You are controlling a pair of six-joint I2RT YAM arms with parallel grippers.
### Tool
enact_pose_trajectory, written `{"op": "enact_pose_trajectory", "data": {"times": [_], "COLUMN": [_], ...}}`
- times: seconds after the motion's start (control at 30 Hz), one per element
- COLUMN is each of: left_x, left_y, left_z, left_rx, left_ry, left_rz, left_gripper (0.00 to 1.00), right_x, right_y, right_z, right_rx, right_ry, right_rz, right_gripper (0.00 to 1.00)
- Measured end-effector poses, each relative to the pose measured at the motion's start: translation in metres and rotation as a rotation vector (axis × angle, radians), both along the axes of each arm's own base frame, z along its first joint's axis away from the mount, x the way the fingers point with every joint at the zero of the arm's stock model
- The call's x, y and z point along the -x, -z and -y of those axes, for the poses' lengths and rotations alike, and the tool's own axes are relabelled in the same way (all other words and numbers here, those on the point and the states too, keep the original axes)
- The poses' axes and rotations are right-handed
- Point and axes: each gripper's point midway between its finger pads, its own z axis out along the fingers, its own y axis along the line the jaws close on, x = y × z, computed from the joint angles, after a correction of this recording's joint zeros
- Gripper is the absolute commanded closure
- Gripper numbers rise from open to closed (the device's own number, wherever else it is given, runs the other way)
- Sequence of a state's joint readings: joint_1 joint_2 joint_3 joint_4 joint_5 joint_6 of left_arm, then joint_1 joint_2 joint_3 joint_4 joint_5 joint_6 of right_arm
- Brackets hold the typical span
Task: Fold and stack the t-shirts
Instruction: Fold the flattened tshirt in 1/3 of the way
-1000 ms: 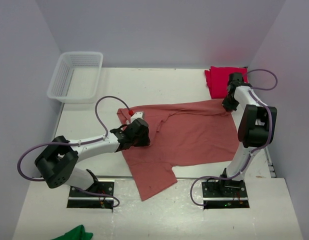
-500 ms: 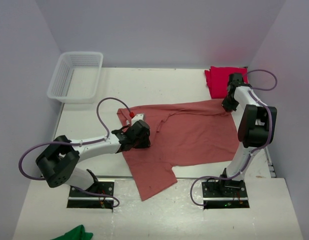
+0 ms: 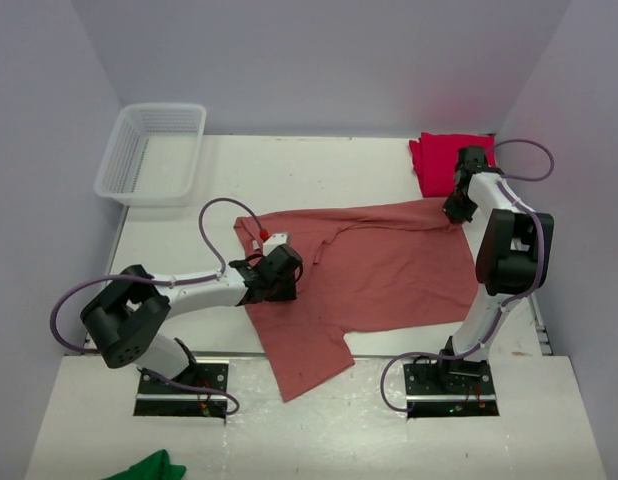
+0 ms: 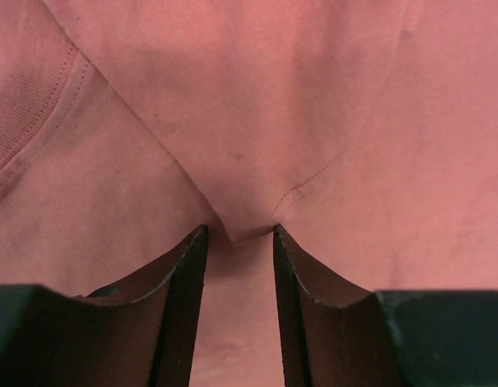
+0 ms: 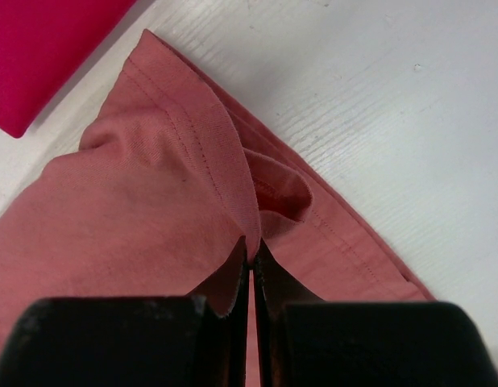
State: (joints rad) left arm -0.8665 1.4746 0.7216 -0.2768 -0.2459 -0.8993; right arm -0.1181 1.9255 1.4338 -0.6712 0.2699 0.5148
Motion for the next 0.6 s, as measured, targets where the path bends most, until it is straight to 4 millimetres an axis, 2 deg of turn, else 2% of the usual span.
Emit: {"op": "enact_pose_trajectory", "data": {"times": [0.07,0.33,0.37,0.43,0.6], "left_x": [0.0003,-0.0063,-0.0065,-0.0068,-0.007], "left_y": [0.006,0.0054,0.0054,0.0054,0.0045], "left_z": [-0.0009,0.0042,0.0041,0.0035,0.0027], "left_rx": [-0.014,-0.014,-0.015,-0.018,-0.023], "left_ry": [-0.001,-0.004,-0.005,-0.005,-0.008], "left_rz": [-0.01,0.002,0.003,0.005,0.005], "left_gripper": [0.63,0.76,0.82,0.86,0.85], "right_x": [0.0,0.0001,0.0,-0.0001,-0.0002], "right_y": [0.0,0.0,0.0,0.0,0.0], "right_z": [0.0,0.0,-0.0001,-0.0001,-0.0013], "right_rx": [0.0,0.001,0.001,0.001,0.0], "right_ry": [0.0,-0.003,-0.003,-0.003,-0.006], "right_rz": [0.0,-0.001,-0.001,0.0,-0.001], "right_gripper": [1.0,1.0,1.0,1.0,1.0]}}
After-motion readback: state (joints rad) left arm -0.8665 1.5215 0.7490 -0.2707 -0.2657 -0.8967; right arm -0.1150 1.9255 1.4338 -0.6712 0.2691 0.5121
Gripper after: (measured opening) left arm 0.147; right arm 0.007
